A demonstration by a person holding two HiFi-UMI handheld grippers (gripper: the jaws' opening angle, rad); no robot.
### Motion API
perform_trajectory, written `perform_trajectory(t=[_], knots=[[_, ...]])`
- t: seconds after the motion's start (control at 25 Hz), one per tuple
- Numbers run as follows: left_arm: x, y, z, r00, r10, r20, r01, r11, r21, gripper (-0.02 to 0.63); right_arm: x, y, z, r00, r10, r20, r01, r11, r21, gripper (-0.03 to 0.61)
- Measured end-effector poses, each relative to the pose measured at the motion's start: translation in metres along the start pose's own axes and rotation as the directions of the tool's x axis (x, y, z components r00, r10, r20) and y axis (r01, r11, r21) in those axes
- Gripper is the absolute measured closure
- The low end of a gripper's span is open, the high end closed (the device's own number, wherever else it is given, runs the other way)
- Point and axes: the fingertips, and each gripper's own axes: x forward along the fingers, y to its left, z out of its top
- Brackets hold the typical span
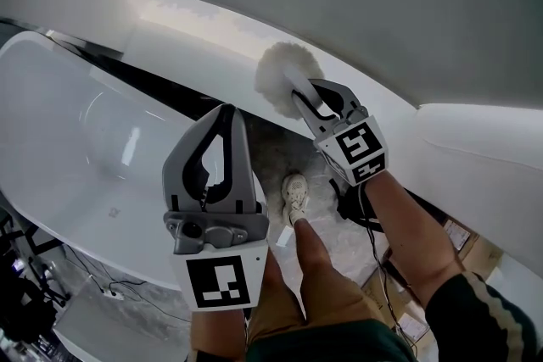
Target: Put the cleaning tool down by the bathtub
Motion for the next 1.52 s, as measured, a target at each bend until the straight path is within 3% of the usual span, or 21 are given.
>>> perform_trajectory(t=[0.24, 0.56, 1.24, 1.52], knots=[[0.006, -0.005, -0.008, 1.000, -0.028, 0.003, 0.028, 0.999, -0.033, 0.606, 0.027, -0.003, -0.014, 0.999, 0.006, -0.050, -0.005, 1.000, 0.014, 0.486], [0.005, 0.013, -0.037, 0.999, -0.012, -0.036, 0.010, 0.999, -0.046, 0.606, 0.063, 0.001, -0.037, 0.992, 0.001, -0.127, 0.000, 1.000, 0.007, 0.486], [-0.011, 0.043, -0.066, 0.997, 0.032, -0.076, -0.039, 0.995, -0.090, 0.606, 0.108, 0.008, -0.086, 0.950, -0.001, -0.311, 0.012, 0.999, 0.035, 0.485], [-0.016, 0.045, -0.074, 0.995, 0.044, -0.093, -0.050, 0.997, -0.060, 0.606, 0.117, 0.006, -0.102, 0.929, -0.069, -0.363, 0.071, 0.997, -0.006, 0.485]])
